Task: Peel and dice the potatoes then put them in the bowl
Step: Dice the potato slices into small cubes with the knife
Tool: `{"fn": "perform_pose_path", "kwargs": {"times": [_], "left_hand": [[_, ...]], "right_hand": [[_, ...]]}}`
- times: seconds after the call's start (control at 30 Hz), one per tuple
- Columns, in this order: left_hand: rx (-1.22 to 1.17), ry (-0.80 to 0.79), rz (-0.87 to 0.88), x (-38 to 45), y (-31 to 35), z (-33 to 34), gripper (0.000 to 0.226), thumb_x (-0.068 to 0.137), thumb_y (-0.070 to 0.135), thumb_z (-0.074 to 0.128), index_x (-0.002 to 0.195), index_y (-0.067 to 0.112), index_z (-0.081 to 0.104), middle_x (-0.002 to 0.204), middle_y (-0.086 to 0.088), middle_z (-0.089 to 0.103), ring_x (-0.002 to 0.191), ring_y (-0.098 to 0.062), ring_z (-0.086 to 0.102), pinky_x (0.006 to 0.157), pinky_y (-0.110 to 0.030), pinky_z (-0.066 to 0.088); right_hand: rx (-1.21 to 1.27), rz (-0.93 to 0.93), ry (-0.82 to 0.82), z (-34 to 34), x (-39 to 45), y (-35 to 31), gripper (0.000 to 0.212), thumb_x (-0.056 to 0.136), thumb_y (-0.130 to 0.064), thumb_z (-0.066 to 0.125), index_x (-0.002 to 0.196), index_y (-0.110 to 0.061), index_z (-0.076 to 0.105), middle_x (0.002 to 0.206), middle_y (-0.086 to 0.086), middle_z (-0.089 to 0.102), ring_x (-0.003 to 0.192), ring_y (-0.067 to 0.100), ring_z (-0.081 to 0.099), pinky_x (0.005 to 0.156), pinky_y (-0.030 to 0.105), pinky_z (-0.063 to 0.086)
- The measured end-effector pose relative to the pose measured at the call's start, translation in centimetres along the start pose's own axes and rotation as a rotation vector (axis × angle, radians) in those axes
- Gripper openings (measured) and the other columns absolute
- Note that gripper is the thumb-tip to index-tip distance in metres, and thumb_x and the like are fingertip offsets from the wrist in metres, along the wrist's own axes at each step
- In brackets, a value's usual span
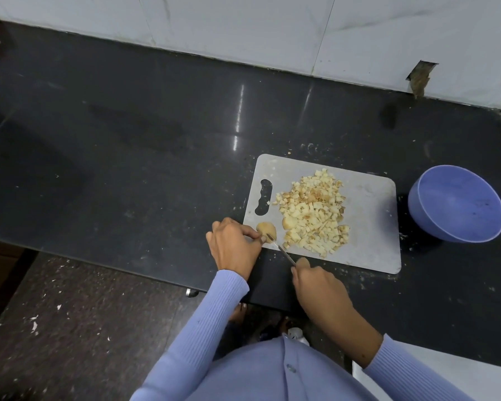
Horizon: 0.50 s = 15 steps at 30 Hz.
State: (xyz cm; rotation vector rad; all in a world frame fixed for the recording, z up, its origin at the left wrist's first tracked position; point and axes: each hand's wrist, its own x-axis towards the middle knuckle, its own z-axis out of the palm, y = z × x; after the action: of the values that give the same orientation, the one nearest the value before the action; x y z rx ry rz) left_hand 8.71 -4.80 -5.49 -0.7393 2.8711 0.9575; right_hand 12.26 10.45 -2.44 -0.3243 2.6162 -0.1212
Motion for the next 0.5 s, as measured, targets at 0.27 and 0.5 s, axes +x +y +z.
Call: {"fn": "perform_pose_path", "kwargs": {"times": [0.27, 0.5], "left_hand": [[-0.082, 0.002, 0.003, -0.6, -0.4, 0.0, 0.01, 0.075, 0.034, 0.078, 0.083, 0.028, 0.076, 0.089, 0.005, 0.064, 0.09, -0.013, 0.042, 0.075, -0.022, 0.019], [-0.139, 0.021, -0.047, -0.8, -0.3, 0.0, 0.004, 0.073, 0.029, 0.079, 0.073, 0.026, 0.076, 0.078, 0.01, 0.059, 0.093, -0.016, 0.048, 0.078, -0.023, 0.022]], "right_hand": [[0.162, -0.005, 0.025, -3.3, -1.1, 1.5, 0.029, 0.103, -0.035, 0.028, 0.087, -0.016, 0.044, 0.075, 0.0, 0.048, 0.074, 0.022, 0.05, 0.065, 0.029, 0.033], [0.237, -0.043, 0.101, -2.9, 1.3, -0.7, 0.033, 0.103, -0.033, 0.028, 0.097, -0.011, 0.052, 0.087, 0.01, 0.058, 0.08, 0.029, 0.055, 0.064, 0.03, 0.033]]}}
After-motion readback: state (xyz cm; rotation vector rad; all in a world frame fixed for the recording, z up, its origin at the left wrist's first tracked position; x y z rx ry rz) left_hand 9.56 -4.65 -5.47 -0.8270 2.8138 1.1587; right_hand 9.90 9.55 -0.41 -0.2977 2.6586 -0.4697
